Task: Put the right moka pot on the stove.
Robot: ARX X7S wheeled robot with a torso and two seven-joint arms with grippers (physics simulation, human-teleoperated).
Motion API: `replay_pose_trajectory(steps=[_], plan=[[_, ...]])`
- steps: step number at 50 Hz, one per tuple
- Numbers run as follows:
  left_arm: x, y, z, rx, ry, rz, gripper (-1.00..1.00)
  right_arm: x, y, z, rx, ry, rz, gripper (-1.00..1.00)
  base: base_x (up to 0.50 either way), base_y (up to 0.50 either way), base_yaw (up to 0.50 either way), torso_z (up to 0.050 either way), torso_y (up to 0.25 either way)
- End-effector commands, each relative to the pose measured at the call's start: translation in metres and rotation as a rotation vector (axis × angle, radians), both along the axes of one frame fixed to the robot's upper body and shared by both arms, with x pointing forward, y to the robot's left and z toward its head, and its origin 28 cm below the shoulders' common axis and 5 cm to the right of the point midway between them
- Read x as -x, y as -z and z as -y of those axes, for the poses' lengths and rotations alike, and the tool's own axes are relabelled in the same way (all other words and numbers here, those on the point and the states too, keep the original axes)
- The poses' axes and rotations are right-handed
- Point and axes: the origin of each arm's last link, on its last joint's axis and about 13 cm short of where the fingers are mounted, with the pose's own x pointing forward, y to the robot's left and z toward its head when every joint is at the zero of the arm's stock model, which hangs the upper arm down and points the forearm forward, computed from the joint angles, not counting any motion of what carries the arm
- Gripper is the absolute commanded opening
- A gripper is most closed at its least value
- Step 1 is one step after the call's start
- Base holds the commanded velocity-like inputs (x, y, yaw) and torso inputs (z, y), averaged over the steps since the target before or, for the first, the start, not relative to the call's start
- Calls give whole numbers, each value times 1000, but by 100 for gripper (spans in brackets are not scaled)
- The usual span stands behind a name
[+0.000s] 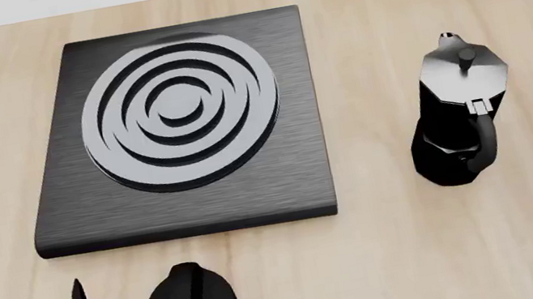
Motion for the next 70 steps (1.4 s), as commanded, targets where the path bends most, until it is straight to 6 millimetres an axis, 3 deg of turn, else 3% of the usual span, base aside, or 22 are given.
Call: replay_pose_trajectory(steps=[1,45,70], plan=[[0,-1,0,3,0,0,100,-16,3,6,2,1,-31,100,0,0,0,0,0],[-1,-1,0,26,-1,-7,100,-60,1,25,-10,42,-125,100,0,0,0,0,0],[-1,1,0,23,3,-9,100,-73,21,24,-26,35,-181,100,0,0,0,0,0]])
